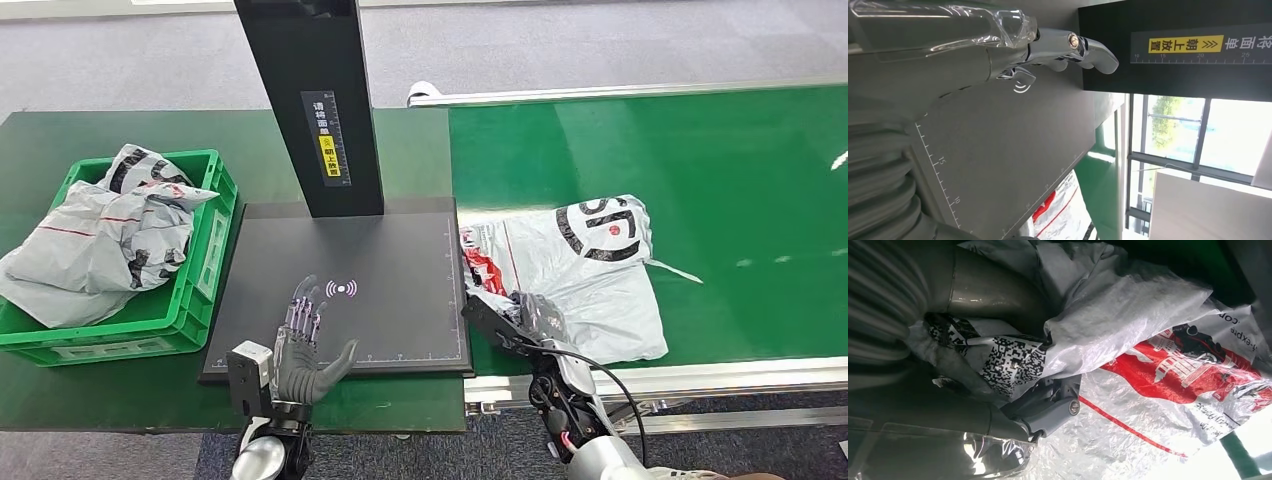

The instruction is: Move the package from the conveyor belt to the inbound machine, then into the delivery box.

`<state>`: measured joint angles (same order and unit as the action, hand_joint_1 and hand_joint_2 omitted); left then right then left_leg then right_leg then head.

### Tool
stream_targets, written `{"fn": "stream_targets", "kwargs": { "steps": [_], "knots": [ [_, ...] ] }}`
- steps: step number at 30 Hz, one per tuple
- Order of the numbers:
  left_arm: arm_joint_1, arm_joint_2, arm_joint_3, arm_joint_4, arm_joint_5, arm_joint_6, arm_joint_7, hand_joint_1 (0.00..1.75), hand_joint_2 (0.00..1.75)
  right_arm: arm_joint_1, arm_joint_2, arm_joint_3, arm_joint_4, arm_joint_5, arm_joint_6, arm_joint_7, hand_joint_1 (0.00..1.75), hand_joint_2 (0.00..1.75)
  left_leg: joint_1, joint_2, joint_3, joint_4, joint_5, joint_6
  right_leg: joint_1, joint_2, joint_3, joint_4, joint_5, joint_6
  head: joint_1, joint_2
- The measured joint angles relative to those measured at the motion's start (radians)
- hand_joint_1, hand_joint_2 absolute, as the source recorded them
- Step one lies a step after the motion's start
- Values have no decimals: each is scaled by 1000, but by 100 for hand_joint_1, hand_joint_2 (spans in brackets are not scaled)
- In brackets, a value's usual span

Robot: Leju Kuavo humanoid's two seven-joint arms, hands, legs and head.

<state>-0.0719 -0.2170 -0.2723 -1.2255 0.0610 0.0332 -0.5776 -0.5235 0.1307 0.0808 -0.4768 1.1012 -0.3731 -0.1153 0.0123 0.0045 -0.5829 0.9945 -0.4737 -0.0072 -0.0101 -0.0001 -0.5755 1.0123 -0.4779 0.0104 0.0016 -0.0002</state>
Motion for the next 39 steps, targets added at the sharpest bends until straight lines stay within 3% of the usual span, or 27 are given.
{"fn": "stream_targets", "kwargs": {
  "steps": [5,7,10,12,20,27,32,36,39],
  "knots": [
    [0,2,0,0,0,1,-1,0,175,0,4,-4,-1,-19,6,-20,175,175,0,0,0,0,0,0,0,0,0,0,0,0,0,0],
    [0,4,0,0,-4,11,-9,0,175,4,8,-21,-10,-106,43,-105,175,175,0,0,0,0,0,0,0,0,0,0,0,0,0,0],
    [1,10,1,-16,-25,34,-28,0,175,31,21,-69,-73,-333,148,-301,175,175,0,0,0,0,0,0,0,0,0,0,0,0,0,0],
    [2,19,6,-51,-51,52,-36,0,175,81,29,-84,-186,-440,163,-362,175,175,0,-2,-1,0,0,0,0,-1,0,0,0,0,0,0],
    [-6,76,84,-214,-165,105,-42,0,175,318,-1,5,-907,-510,74,-310,175,175,0,-2,-2,0,0,0,0,-2,-1,0,0,0,0,0],
    [-56,114,156,-257,-179,119,-47,0,175,339,-52,78,-1223,-522,88,-321,175,175,0,-1,0,0,1,0,0,-1,1,0,0,0,0,0],
    [-101,135,212,-244,-142,141,-54,0,175,226,-65,153,-1237,-581,253,-273,175,175,0,1,1,0,1,-1,0,0,2,1,1,-1,0,0],
    [-137,148,270,-220,-134,156,-60,0,175,74,-44,236,-1074,-614,391,-237,175,175,1,1,2,0,3,-2,1,0,1,2,1,-2,0,0],
    [-160,156,309,-203,-138,155,-60,0,175,-7,-16,291,-940,-622,404,-237,175,175,1,0,2,0,3,-2,1,-1,1,2,1,-2,0,0]
  ]
}}
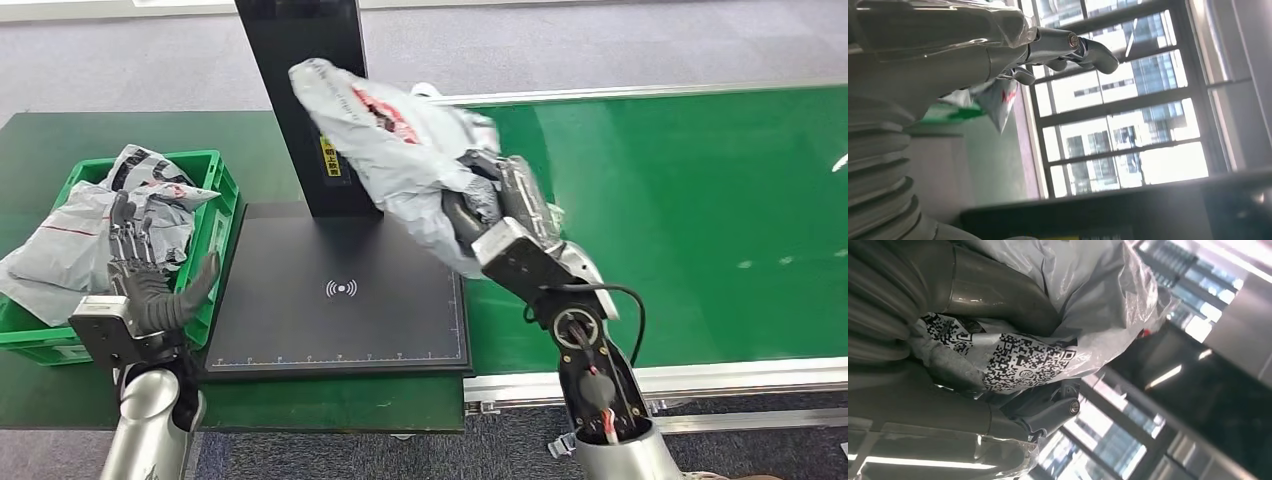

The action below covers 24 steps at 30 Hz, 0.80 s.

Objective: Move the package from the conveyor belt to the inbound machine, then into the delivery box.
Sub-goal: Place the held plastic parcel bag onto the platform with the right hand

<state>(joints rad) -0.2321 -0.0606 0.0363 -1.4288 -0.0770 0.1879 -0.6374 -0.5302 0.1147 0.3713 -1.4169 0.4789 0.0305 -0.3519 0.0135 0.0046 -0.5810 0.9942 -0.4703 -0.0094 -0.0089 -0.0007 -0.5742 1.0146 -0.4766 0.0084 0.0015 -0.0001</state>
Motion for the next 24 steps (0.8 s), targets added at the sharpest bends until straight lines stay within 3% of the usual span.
{"fn": "stream_targets", "kwargs": {
  "steps": [10,17,24],
  "knots": [
    [-21,11,47,30,-20,-2,2,0,175,-71,21,63,148,-18,18,0,175,175,0,0,-2,0,0,0,0,0,-1,0,0,0,0,0],
    [-76,50,91,84,-50,3,9,0,175,-125,99,144,375,-29,9,-49,175,175,2,0,-1,0,0,-1,1,0,-2,2,0,-1,0,0],
    [-89,63,115,109,-73,7,12,0,175,-146,131,180,477,-53,27,-47,175,175,2,0,-1,0,1,-2,1,0,-2,2,0,-1,1,0]
  ]
}}
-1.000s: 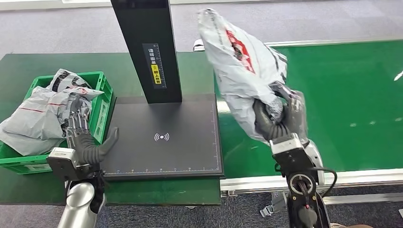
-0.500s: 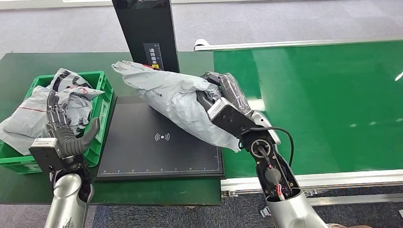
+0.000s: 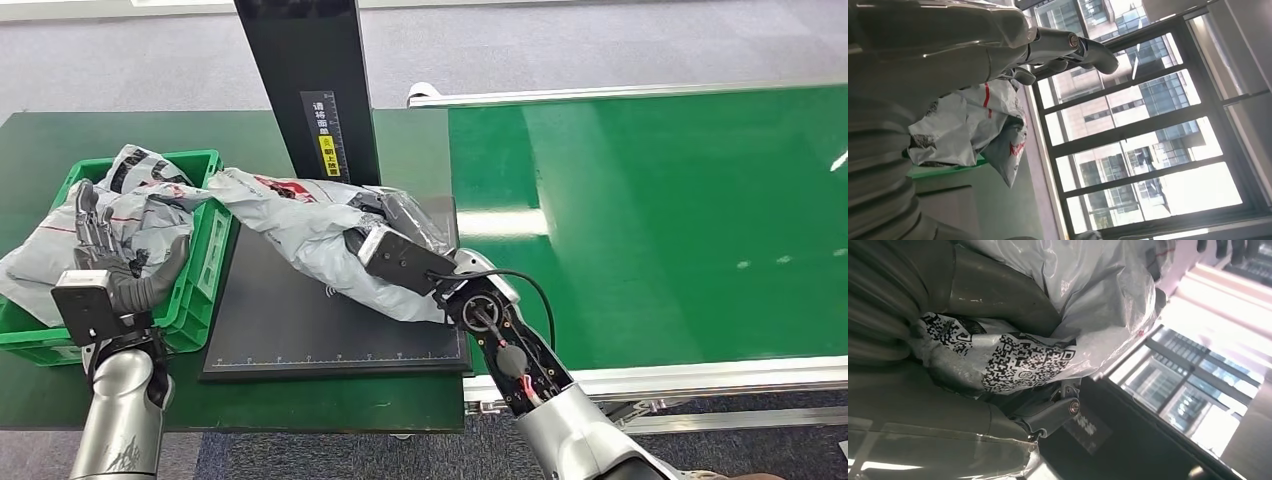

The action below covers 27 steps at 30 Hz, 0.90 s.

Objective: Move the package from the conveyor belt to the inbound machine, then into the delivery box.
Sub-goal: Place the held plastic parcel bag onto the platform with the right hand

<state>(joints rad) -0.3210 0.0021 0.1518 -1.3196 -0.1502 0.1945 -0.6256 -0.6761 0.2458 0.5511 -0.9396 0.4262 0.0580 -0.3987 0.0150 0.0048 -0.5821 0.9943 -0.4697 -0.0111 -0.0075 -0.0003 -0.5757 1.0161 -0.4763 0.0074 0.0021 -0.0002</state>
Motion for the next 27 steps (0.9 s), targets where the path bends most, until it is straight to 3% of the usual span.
{"fn": "stream_targets", "kwargs": {
  "steps": [1,5,9,12,16,23,27],
  "knots": [
    [-3,3,4,3,-4,3,2,0,175,0,8,6,17,-4,7,-1,175,175,0,0,0,0,0,0,0,0,0,0,0,0,0,0],
    [-13,12,28,11,-18,9,7,0,175,2,44,33,95,-18,14,-17,0,175,0,0,0,0,0,0,0,0,-1,0,0,0,0,0],
    [-14,20,50,13,-29,7,13,0,175,1,64,47,161,-48,14,-23,0,0,1,0,0,0,0,0,0,0,-1,0,0,0,0,0],
    [-14,28,55,21,-48,-4,9,0,175,18,48,25,146,-160,33,-65,0,0,0,-1,0,0,0,0,0,-1,-1,0,0,0,0,0],
    [-13,34,53,29,-73,-24,-6,0,175,93,-25,-67,-49,-298,54,-80,0,0,0,-3,0,0,0,0,0,-2,0,-2,0,0,0,0],
    [9,34,-5,-44,-125,-57,5,0,175,267,-122,-266,-404,-302,1,-68,0,0,-1,-3,-1,1,-1,0,-1,-2,0,-3,0,0,0,0],
    [19,32,-35,-87,-138,-63,21,0,175,315,-142,-338,-492,-303,12,-69,0,0,-1,1,-1,0,-1,0,-1,0,-1,-2,1,0,0,0]
  ]
}}
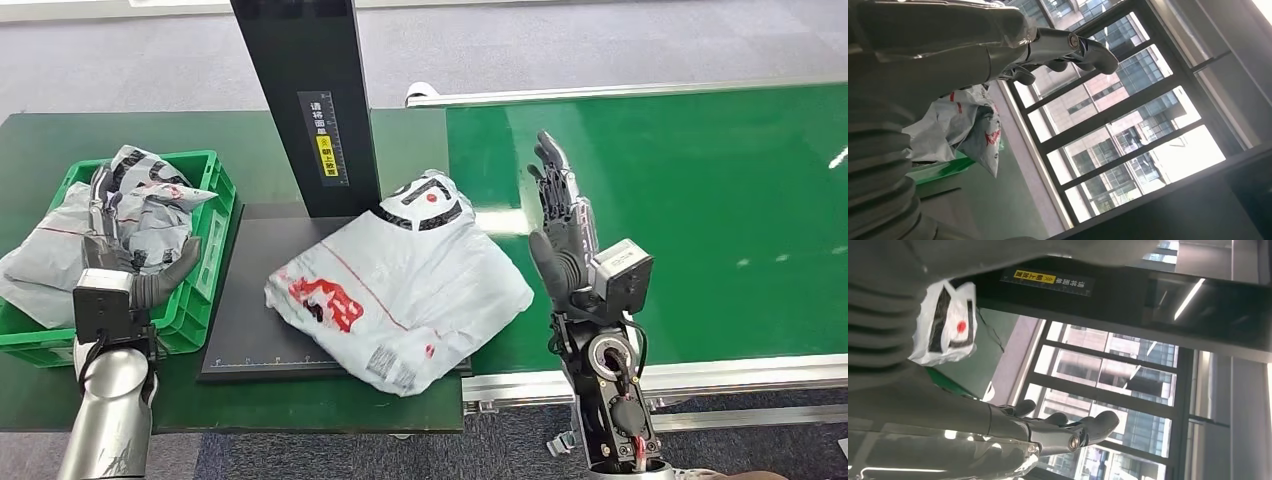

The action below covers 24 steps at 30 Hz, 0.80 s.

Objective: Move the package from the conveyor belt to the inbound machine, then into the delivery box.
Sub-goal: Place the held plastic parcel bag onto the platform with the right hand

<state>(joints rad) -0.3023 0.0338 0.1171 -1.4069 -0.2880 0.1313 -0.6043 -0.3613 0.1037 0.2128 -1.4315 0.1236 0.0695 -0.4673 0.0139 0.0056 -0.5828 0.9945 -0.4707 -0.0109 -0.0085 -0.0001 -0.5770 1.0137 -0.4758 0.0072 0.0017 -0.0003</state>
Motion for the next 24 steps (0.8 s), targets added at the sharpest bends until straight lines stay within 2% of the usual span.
{"fn": "stream_targets", "kwargs": {
  "steps": [4,8,12,14,19,24],
  "knots": [
    [5,-1,-16,-21,-3,0,2,0,175,27,-8,-32,-51,6,4,-1,0,0,0,0,0,0,0,0,0,0,0,0,0,0,0,0],
    [9,-1,-29,-35,-17,-19,1,0,175,46,-12,-51,-77,21,-18,-1,0,175,0,0,1,0,0,0,0,0,0,0,0,0,0,0],
    [40,-7,-97,-81,-93,-70,13,0,175,124,-15,-89,-114,125,-135,-3,0,175,0,-2,0,0,0,0,0,-1,1,0,0,0,0,0],
    [52,-10,-152,-97,-130,-81,25,0,175,178,-16,-106,-131,153,-163,-7,0,175,0,-2,-1,0,-1,0,0,-1,0,0,0,0,0,0],
    [49,-5,-277,-99,-140,-59,44,0,175,279,-18,-144,-153,148,-177,-16,0,175,0,-2,-1,0,-1,1,0,-1,0,-1,0,0,0,0],
    [38,11,-366,-73,-165,-122,55,0,175,308,-22,-171,-164,127,-172,-21,0,175,0,-1,0,0,-1,0,0,-1,0,0,0,0,0,0]
  ]
}}
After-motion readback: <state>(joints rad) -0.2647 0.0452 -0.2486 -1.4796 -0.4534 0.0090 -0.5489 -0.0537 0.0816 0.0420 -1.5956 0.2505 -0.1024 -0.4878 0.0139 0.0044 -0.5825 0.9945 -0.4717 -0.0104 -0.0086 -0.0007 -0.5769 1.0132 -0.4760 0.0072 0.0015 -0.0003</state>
